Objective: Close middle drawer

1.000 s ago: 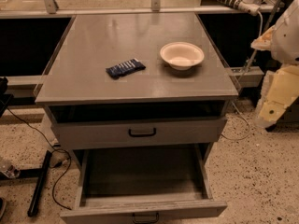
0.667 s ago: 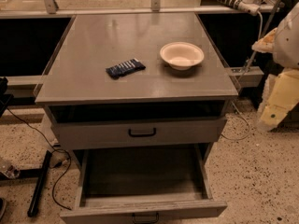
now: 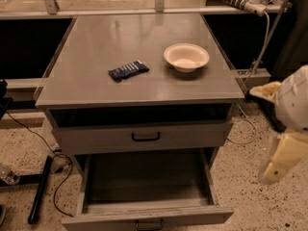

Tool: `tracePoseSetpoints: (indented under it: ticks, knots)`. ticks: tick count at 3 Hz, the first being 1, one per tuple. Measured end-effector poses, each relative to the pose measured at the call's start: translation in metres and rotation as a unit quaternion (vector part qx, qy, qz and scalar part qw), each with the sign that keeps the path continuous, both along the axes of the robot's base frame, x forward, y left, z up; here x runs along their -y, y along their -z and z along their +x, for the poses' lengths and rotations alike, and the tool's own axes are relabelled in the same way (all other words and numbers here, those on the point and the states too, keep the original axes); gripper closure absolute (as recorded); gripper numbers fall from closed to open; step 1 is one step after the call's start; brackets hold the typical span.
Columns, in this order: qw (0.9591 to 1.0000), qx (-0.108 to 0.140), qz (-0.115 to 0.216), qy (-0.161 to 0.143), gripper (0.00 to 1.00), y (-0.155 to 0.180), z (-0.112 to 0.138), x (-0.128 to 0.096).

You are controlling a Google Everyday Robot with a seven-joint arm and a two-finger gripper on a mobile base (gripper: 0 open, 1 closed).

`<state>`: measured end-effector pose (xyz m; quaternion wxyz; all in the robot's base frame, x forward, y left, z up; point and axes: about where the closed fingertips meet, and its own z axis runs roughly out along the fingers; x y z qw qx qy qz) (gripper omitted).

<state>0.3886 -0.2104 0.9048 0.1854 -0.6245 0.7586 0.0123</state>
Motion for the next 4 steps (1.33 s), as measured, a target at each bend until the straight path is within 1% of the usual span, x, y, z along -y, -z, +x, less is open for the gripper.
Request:
tracePoseSetpoints:
  ticks: [1, 2, 3, 4]
  knots:
    - [0.9995, -0.001, 0.029, -0.009, 0.16, 0.048, -0.022, 0.005]
    - [0.999, -0.002, 0.044, -0.005, 0.38, 0.095, -0.043, 0.009]
    - [0.999, -0.006, 0.045, 0.006, 0.61, 0.141, -0.056, 0.013]
    - [0.999, -0.005, 0.043, 0.009, 0.85, 0.146, -0.057, 0.014]
